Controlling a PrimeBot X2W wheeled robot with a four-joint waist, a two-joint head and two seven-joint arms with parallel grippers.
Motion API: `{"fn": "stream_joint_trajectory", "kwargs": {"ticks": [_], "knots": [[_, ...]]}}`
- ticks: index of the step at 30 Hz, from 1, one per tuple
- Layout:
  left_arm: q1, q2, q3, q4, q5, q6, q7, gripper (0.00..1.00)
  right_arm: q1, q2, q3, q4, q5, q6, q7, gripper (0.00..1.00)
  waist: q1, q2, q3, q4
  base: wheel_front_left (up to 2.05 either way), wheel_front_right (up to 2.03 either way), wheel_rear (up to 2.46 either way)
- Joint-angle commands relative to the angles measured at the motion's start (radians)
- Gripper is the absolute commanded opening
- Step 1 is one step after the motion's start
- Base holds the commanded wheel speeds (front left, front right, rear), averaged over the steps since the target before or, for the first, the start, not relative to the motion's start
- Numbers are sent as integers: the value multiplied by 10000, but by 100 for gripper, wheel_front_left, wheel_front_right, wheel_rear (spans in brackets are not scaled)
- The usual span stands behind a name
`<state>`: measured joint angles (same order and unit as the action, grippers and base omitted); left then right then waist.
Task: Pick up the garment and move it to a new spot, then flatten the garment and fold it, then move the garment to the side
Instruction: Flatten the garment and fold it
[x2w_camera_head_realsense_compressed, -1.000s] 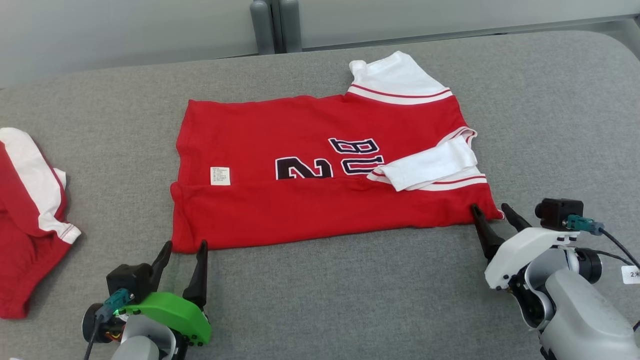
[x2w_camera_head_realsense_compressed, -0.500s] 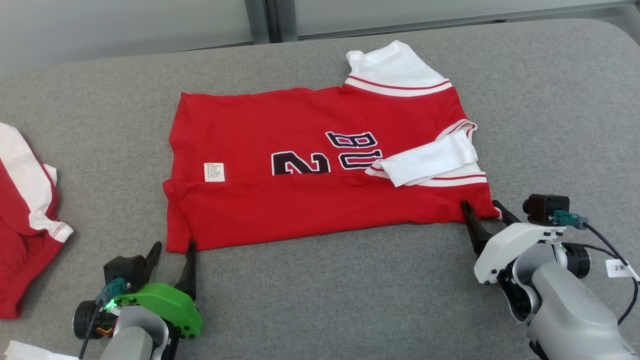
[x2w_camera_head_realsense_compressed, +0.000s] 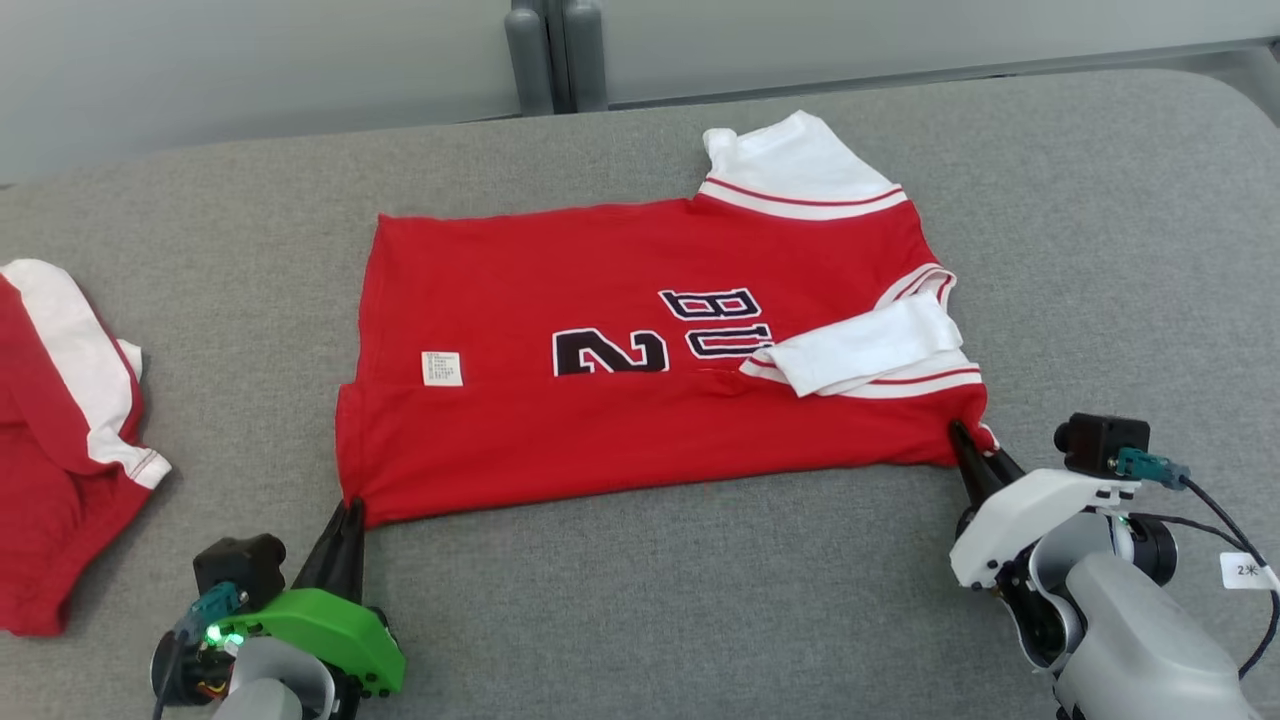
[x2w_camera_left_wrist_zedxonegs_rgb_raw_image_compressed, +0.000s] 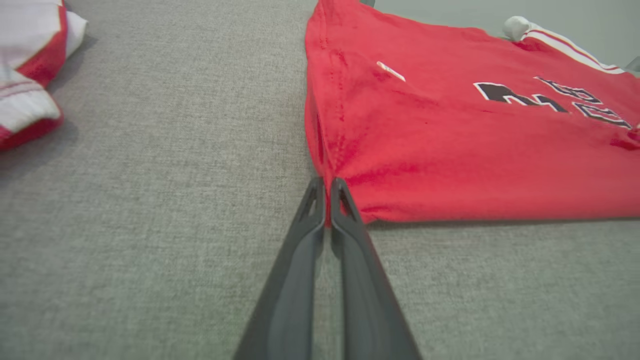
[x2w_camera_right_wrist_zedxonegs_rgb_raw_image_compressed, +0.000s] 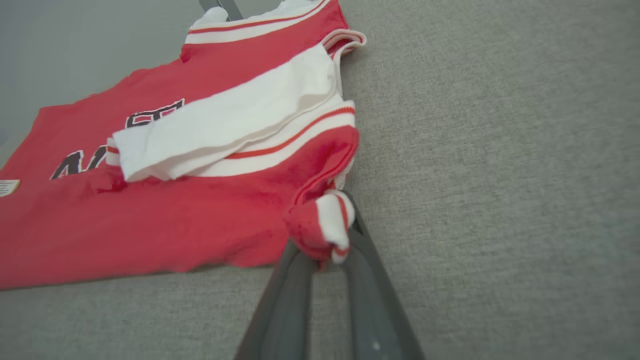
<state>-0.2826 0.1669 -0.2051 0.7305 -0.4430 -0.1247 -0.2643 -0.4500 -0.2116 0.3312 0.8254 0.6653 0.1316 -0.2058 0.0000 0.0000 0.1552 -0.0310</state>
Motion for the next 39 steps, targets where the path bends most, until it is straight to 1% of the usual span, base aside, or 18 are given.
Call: {"fn": "stream_joint_trajectory", "kwargs": {"ticks": [1, 8, 14, 16, 19, 20, 21, 22, 23, 30, 34, 39], "knots": [[305, -2, 76, -168, -117, -38, 2, 0, 318, -141, 15, -147, 119, -18, -102, 0, 0, 0, -356, 68, 0, 0, 0], [1689, -173, 96, -1047, -192, -46, 0, 0, 1712, -494, -141, -1232, 481, -18, 34, 0, 0, 0, -920, 175, 0, 0, 0], [2783, -281, 35, -1657, -189, 94, 1, 0, 3310, -696, -806, -2475, 451, -18, 451, 0, 0, 0, -1070, 293, 0, 0, 0], [3015, -354, 15, -1860, -210, 200, 0, 0, 3813, -614, -1172, -2876, 368, -18, 600, 0, 0, 0, -1105, 331, 0, 0, 0], [3209, -324, 34, -1994, -301, 211, 0, 0, 4384, -383, -1699, -3508, 186, -18, 916, 0, 0, 0, -1132, 340, 0, 0, 0], [3224, -309, 17, -2020, -268, 225, 0, 2, 4515, -320, -1842, -3685, 104, -18, 1023, 0, 0, 0, -1143, 339, 0, 0, 0], [3204, -265, 9, -2099, -135, 284, 1, 74, 4622, -262, -2020, -3903, -81, -18, 1060, 43, 0, 0, -1158, 334, 0, 0, 0], [3179, -257, 23, -2165, -74, 330, 1, 100, 4676, -207, -2135, -4071, -250, -18, 1112, 81, 0, 0, -1176, 326, 0, 0, 0], [3151, -288, 80, -2274, -67, 365, 0, 100, 4732, -112, -2257, -4279, -476, -18, 1176, 100, 0, 0, -1201, 315, 0, 0, 0], [2861, -354, 656, -3392, 532, 658, 1, 100, 4506, 472, -2852, -5701, -1879, -15, 1141, 100, 0, 0, -1293, 239, 0, 0, 0], [2635, -327, 1107, -4022, 843, 738, 0, 100, 4304, 790, -2758, -6316, -2537, -15, 800, 100, 0, 0, -1303, 225, 0, 0, 0], [2453, -390, 1630, -4729, 1344, 686, 1, 100, 4235, 1031, -2591, -6771, -3291, -15, 85, 100, 0, 0, -1375, 285, 0, 0, 0]]}}
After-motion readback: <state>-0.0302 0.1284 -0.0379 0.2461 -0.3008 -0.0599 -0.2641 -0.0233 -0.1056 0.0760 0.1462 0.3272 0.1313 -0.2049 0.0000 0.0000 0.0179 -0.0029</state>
